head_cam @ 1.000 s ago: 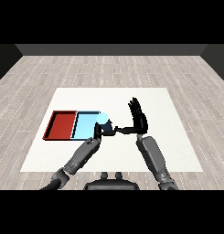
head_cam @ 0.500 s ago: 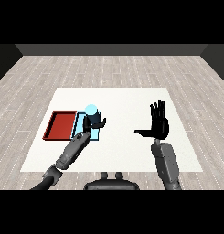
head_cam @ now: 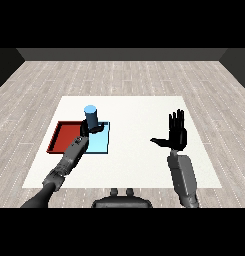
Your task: Pick the blue can and put it in the blue box
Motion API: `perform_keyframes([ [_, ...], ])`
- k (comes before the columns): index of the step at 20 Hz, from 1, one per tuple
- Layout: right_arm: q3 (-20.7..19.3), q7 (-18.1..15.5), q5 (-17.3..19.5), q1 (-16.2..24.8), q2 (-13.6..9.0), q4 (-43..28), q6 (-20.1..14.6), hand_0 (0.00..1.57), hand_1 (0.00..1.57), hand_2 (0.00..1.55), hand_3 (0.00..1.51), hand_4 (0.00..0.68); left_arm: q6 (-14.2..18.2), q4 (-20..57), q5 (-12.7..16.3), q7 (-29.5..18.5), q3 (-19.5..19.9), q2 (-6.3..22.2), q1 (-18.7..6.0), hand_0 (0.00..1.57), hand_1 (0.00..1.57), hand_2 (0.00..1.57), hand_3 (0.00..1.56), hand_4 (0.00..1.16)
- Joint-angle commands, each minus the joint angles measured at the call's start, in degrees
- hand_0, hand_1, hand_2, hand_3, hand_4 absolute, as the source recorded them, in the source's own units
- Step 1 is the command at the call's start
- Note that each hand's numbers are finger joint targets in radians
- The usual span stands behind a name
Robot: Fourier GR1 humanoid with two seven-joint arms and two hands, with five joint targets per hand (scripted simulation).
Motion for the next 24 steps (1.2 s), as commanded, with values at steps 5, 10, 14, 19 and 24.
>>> perform_keyframes([
  [5,-2.2,0.1,-1.2,-1.1,-0.8,3.7,1.6,0.0,0.0,0.0,0.0,0.0,-0.7,20.1,-2.1,4.5,2.1,-1.7,-5.9,1.57,1.57,1.53,1.39,0.99],
  [10,-1.5,0.1,0.3,-2.6,0.1,4.7,-0.2,0.0,0.0,0.0,0.0,0.0,0.9,27.6,-3.6,8.7,1.3,-2.0,-3.3,1.23,1.23,1.14,1.11,0.93],
  [14,-1.3,-1.0,-0.4,-2.9,1.2,6.0,1.0,0.0,0.0,0.0,0.0,0.0,-3.1,29.6,-4.9,5.2,0.5,-3.0,0.9,0.89,0.89,0.75,0.41,0.93],
  [19,-5.0,-2.2,-3.5,-1.2,-2.6,6.9,6.6,0.0,0.0,0.0,0.0,0.0,-8.9,29.9,-5.2,7.4,1.2,0.3,-2.3,0.36,0.36,0.41,0.0,0.63],
  [24,-2.2,-2.1,-1.6,-1.9,0.4,6.4,4.4,0.0,0.0,0.0,0.0,0.0,1.7,30.7,-10.1,9.6,-3.0,-2.1,-3.4,0.0,0.0,0.0,0.0,0.0],
])
